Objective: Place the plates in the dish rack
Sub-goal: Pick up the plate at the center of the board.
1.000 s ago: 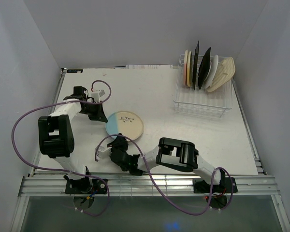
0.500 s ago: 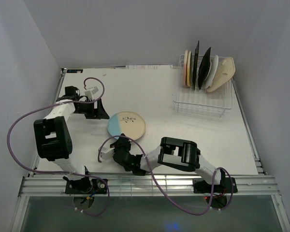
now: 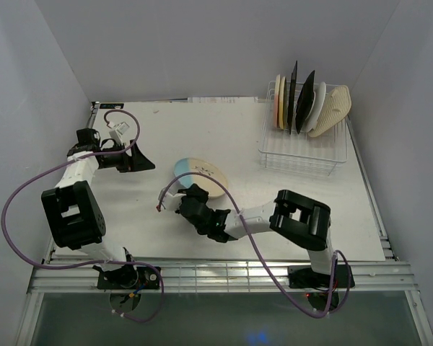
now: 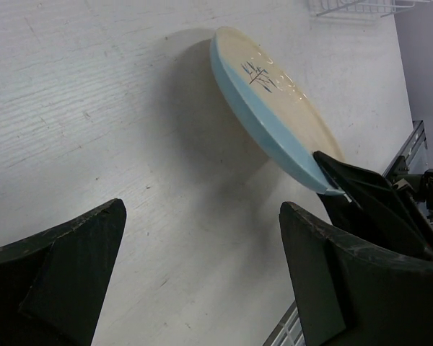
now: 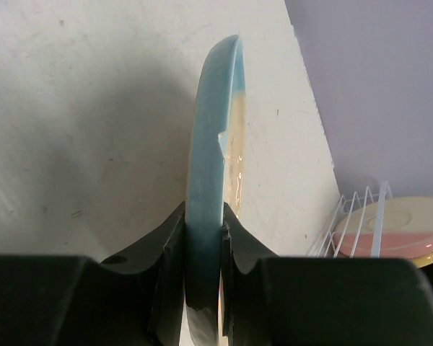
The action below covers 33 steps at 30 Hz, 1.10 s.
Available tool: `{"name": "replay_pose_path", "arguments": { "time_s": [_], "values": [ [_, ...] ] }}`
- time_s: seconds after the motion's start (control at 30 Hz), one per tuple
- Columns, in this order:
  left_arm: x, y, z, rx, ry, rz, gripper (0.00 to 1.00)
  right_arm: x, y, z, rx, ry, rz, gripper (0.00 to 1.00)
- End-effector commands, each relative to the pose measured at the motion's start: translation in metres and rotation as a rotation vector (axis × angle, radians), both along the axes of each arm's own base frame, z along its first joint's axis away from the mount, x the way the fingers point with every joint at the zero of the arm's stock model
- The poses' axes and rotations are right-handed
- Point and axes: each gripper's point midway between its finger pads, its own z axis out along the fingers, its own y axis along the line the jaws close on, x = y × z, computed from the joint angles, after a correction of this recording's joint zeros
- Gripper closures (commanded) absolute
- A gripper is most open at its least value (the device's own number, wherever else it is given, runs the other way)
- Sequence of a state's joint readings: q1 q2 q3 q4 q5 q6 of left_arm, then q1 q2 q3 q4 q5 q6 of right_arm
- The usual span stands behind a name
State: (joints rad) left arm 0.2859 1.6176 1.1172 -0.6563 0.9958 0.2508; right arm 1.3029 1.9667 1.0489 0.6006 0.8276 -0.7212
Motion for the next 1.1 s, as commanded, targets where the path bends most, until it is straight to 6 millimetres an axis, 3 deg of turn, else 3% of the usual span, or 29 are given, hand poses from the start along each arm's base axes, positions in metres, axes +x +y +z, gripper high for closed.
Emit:
{"name": "replay_pose_path", "arguments": {
  "time_s": [0.0,0.1,0.27,0.53,0.67,0.97,1.07],
  "values": [
    [0.001,-0.003,0.016,-0.038,-0.085,-0.036,0.02,0.012,-0.007,0.063,0.245,0.022,-0.068,0.92],
    [0.000,-0.005,0.017,-0.046,-0.099,-0.048,0.02,0.023,-0.015,0.085,0.331,0.068,-0.078,0.92],
    [-0.002,-0.005,0.020,-0.030,-0.132,-0.038,0.02,0.047,-0.030,0.096,0.430,0.239,-0.114,0.92],
    [-0.001,-0.002,0.028,0.009,-0.188,-0.006,0.02,0.057,-0.047,0.132,0.554,0.309,-0.133,0.92],
    [0.000,0.000,0.028,0.025,-0.205,0.004,0.02,0.073,-0.071,0.154,0.632,0.332,-0.166,0.92],
    [-0.002,-0.001,0.027,0.026,-0.213,0.007,0.02,0.083,-0.133,0.257,0.895,0.279,-0.168,0.92],
    [-0.003,-0.001,0.028,0.029,-0.220,0.007,0.02,0.085,-0.154,0.281,0.953,0.244,-0.194,0.92]
  ]
}}
